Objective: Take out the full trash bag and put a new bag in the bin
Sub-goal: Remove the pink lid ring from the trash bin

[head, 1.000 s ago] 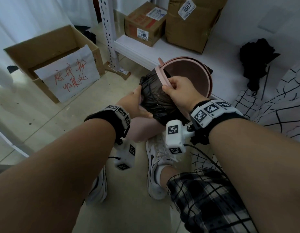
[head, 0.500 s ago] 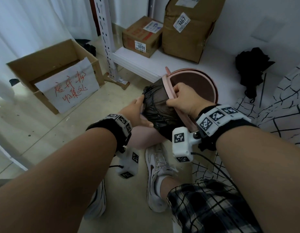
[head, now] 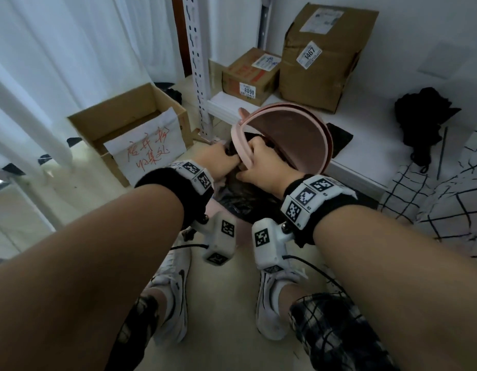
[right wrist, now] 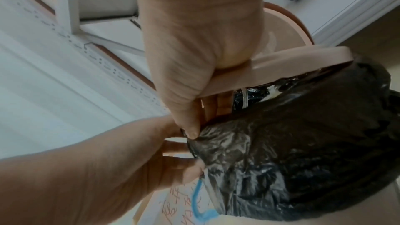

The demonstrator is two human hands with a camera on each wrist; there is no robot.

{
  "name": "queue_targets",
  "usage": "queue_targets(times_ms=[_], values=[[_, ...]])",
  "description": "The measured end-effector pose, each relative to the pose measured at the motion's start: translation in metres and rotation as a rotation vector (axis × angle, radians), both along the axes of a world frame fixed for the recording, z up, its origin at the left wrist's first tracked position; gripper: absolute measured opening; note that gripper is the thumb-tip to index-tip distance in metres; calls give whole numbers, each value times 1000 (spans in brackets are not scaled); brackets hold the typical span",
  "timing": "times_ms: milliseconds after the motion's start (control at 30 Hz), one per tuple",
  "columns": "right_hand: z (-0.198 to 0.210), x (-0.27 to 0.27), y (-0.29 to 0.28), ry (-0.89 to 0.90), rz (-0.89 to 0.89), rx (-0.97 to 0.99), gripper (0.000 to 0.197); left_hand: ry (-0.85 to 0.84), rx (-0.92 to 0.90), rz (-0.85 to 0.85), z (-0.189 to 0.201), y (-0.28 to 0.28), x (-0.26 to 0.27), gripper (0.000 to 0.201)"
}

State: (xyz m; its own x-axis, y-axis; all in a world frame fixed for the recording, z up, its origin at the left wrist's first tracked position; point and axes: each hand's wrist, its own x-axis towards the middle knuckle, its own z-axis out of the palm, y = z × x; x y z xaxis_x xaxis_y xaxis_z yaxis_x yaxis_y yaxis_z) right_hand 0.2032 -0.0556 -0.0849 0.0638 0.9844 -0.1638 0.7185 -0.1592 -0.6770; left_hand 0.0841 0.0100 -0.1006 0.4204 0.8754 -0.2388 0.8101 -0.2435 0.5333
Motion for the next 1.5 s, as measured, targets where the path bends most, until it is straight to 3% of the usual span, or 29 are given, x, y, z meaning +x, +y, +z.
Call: queue_targets(times_ms=[67,233,367,500,733,833,967,1033,1100,1200,1333,1500], values=[[0,-10,1,-6,52,-2,48,-49,-88,79,-7,2,-17,26],[14,-26,6,-56,102,140,43,-169,-293,404,-11,-6,-49,20],[27,-45,7,49,134,145,38,-219,-361,466,-26,-14,-73,27],[42,-50,4,53,116,197,35,-160,-367,482,-34,-20,-89,11],[35,-23,7,-328,160,197,39,-165,-394,364,-50,-42,-88,21],[31,-19,14,-436,206,177,36,-181,-345,302,-34,-44,-83,26],[36,-35,28,-572,355,162,32,-462,-91,489,15,-11,-87,56],[40,-49,35,-643,448,145,27,-366,179,413,37,11,-95,84],[40,-67,41,-712,548,137,21,-182,340,222,49,31,-105,90],[36,-86,52,-843,696,147,4,-65,317,126,55,54,-127,72],[31,-95,68,-995,796,209,19,144,302,192,46,71,-147,56],[20,-102,85,-913,756,261,15,348,248,183,6,76,-142,51]])
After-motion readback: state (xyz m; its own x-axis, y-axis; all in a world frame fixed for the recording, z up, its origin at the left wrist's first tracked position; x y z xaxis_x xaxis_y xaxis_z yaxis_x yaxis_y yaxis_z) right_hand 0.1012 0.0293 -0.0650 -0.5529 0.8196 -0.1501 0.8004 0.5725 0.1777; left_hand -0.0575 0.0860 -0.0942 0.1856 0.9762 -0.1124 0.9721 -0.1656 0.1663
